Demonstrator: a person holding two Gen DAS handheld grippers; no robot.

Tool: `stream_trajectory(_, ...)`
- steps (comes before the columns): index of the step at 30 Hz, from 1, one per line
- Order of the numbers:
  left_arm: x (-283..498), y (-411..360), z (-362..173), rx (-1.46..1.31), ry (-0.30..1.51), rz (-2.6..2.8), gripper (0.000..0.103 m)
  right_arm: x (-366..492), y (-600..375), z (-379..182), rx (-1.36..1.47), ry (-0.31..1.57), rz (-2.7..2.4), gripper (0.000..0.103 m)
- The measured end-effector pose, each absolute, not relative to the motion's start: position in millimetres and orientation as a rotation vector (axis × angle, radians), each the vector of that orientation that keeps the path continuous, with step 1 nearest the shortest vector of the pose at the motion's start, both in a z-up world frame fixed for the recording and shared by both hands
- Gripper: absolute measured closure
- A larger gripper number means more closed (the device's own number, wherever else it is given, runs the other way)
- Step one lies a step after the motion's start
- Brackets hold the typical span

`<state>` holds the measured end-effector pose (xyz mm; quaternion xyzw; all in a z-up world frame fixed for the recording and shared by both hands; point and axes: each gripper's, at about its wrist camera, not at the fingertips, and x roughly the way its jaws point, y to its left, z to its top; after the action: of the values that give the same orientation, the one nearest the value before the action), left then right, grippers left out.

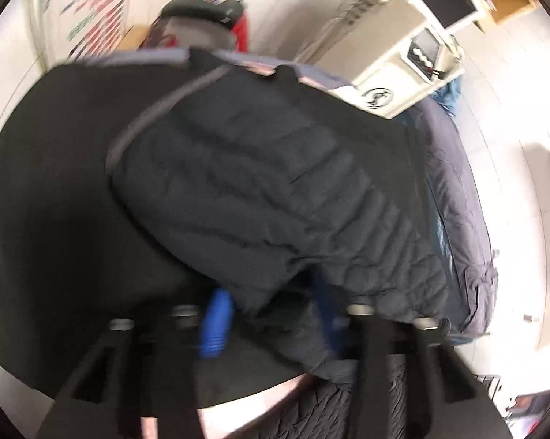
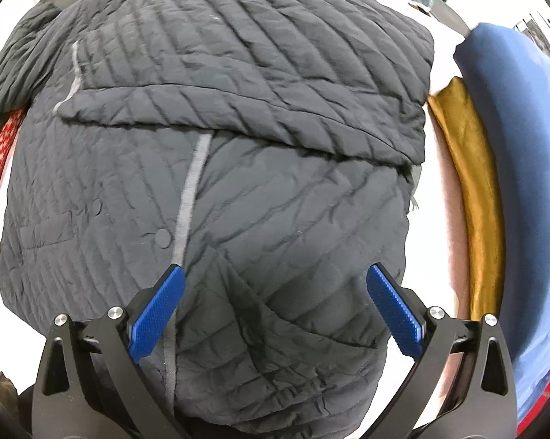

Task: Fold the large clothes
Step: 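Grasp the other sleeve with the left gripper and fold it across the jacket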

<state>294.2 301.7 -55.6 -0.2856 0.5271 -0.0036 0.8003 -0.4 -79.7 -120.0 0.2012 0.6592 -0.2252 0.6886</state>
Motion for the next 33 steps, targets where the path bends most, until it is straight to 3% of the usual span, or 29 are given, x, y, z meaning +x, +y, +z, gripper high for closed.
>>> stream_trajectory(3,296.8,277.2,-30.9,-0.527,1.076,-0.049,0.091,-9.3,-95.7,-122.5,0.468,1.474,-0.517,0.005)
stream_trajectory(5,297.8,243.1,-7.0,-0.433,1.029,-0.132,0.094,-12.3,-101.2,-120.5,0.468,1.466,-0.525,0.005)
stream_trajectory(14,253.2,56.8,56.3,-0.202,0.935,-0.6,0.095,-22.6,-127.3,-115.7,0.491,1.455,-0.542,0.005)
stream_trajectory(19,189.5,-61.5,25.1,0.012,1.015,-0.854,0.095,-43.4,-141.9,-122.7,0.533,1.446,-0.587,0.005)
stream_trajectory(22,157.2,-117.7,-24.8,0.124,1.152,-0.924,0.092,-57.8,-156.4,-127.7,0.556,1.451,-0.612,0.005)
stream_trajectory(23,146.2,-133.8,-43.1,0.168,1.202,-0.925,0.079,-63.1,-160.7,-129.0,0.567,1.457,-0.621,0.005)
stream_trajectory(24,133.1,-140.9,-58.5,0.197,1.241,-0.935,0.045,-68.2,-164.6,-130.0,0.576,1.461,-0.626,0.005)
stream_trajectory(25,122.6,-149.6,-71.2,0.224,1.276,-0.94,0.028,-73.1,-168.3,-130.7,0.583,1.464,-0.632,0.005)
stream_trajectory(26,112.7,-155.4,-81.5,0.234,1.282,-0.938,0.021,-78.9,-172.5,-131.9,0.587,1.466,-0.636,0.005)
stream_trajectory(33,88.5,-144.8,-99.2,0.321,1.296,-0.938,0.011,-102.3,-203.7,-131.9,0.611,1.452,-0.671,0.005)
